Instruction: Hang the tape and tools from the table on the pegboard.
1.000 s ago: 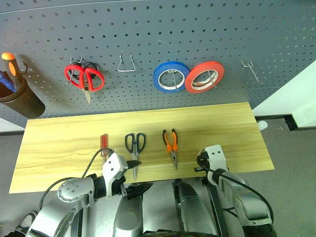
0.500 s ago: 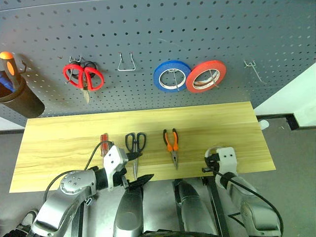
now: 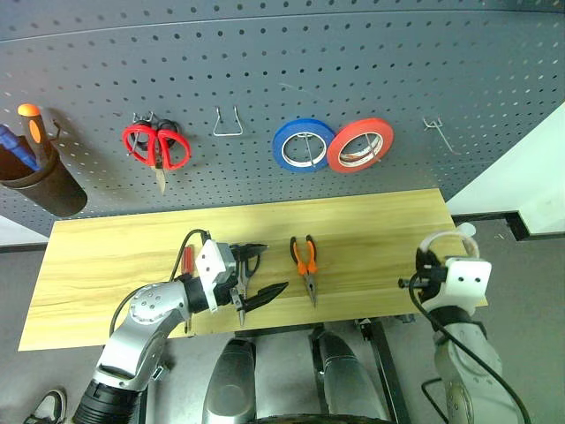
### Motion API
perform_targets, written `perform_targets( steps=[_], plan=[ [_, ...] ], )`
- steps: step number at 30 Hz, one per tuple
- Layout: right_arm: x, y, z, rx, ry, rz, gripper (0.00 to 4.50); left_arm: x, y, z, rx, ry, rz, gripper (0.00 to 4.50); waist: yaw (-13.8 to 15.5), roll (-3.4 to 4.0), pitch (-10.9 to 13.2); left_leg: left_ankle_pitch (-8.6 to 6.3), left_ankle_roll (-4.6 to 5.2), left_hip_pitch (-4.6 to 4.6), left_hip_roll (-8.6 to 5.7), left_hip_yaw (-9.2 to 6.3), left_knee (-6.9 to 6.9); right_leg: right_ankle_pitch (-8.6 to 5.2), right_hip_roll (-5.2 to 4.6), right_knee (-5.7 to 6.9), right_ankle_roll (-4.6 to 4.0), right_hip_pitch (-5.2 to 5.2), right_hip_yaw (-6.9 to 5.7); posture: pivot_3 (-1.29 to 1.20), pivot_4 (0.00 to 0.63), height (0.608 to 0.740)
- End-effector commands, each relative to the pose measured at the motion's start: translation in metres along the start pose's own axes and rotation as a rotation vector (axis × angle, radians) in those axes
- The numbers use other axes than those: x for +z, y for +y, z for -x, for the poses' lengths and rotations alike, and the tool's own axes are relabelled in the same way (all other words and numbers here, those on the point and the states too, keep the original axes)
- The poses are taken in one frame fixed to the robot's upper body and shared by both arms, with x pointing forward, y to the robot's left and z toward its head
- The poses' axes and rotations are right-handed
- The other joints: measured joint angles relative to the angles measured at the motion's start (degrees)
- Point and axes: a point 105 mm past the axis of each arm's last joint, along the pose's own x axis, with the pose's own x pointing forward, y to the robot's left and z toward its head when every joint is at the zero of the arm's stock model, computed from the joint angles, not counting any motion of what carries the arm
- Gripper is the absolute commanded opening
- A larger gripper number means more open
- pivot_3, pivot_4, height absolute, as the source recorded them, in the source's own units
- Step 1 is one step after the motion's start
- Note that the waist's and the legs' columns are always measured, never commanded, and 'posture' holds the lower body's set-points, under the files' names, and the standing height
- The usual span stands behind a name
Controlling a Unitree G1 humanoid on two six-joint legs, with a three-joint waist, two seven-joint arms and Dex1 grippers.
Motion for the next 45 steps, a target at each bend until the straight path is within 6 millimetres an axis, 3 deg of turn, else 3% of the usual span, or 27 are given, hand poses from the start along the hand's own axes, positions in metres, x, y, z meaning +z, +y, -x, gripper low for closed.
perform_targets(
  steps=[1, 11, 15, 20, 26, 35, 39, 45],
  plan=[
    [0.023, -0.012, -0.011, -0.049, -0.096, 0.065, 0.02, 0.011, -0.001, -0.004, -0.012, -0.052, -0.035, 4.47, 0.0, -0.02, -0.38, 0.01, -0.01, 0.0, 0.0, 0.0, 0.03, 0.03, 0.0, 0.0, 0.01, 0.02, 0.0, 0.25, 0.169, 0.677],
    [0.048, -0.038, -0.045, -0.099, -0.18, 0.137, 0.02, 0.01, -0.003, -0.006, -0.011, -0.081, -0.052, 4.47, 0.14, 0.16, -1.28, 0.0, 0.02, 0.15, -0.01, 0.0, 0.08, 0.07, 0.0, 0.1, 0.03, 0.16, 0.0, 0.25, 0.167, 0.677],
    [0.059, -0.045, -0.047, -0.107, -0.21, 0.139, 0.02, 0.007, -0.004, -0.005, -0.014, -0.071, -0.05, 4.47, 0.21, 0.19, -1.46, 0.0, 0.03, 0.18, -0.02, 0.0, 0.12, 0.12, 0.0, 0.19, 0.11, 0.18, 0.01, 0.25, 0.16, 0.677],
    [0.085, -0.038, -0.036, -0.054, -0.302, 0.064, 0.02, 0.005, -0.003, -0.003, -0.013, -0.062, -0.053, 4.47, 0.28, 0.28, -1.54, 0.0, 0.04, 0.21, -0.03, -0.01, 0.17, 0.14, 0.0, 0.32, 0.15, 0.19, 0.0, 0.25, 0.159, 0.677],
    [0.111, -0.011, -0.022, 0.041, -0.376, -0.012, 0.02, 0.002, -0.003, -0.003, -0.015, -0.055, -0.052, 4.47, 0.1, 0.31, -1.6, -0.09, 0.2, 0.18, -0.03, -0.01, 0.82, 0.09, 0.03, 0.9, 0.11, 0.19, -0.02, 0.25, 0.159, 0.677],
    [0.113, 0.012, -0.04, 0.133, -0.38, -0.069, 0.02, 0.006, -0.003, -0.007, -0.023, -0.072, -0.053, 4.47, -0.16, 0.3, -1.61, -0.06, 0.15, 0.67, -0.05, -0.01, 1.15, 0.14, 0.07, 1.04, -0.11, 0.65, 0.04, 0.24, 0.165, 0.677],
    [0.096, 0.019, -0.054, 0.171, -0.337, -0.064, 0.02, 0.009, -0.002, -0.008, -0.017, -0.084, -0.042, 4.47, -0.16, 0.3, -1.61, -0.06, 0.16, 0.89, -0.04, 0.0, 1.07, 0.11, 0.1, 1.03, -0.08, 0.82, 0.06, 0.25, 0.169, 0.677],
    [0.091, 0.023, -0.062, 0.199, -0.334, -0.069, 0.02, 0.011, -0.004, -0.006, -0.018, -0.084, -0.041, 4.47, -0.15, 0.3, -1.6, -0.07, 0.17, 0.86, -0.04, 0.0, 1.05, 0.09, 0.1, 1.02, -0.06, 0.8, 0.08, 0.25, 0.177, 0.677]
  ],
)
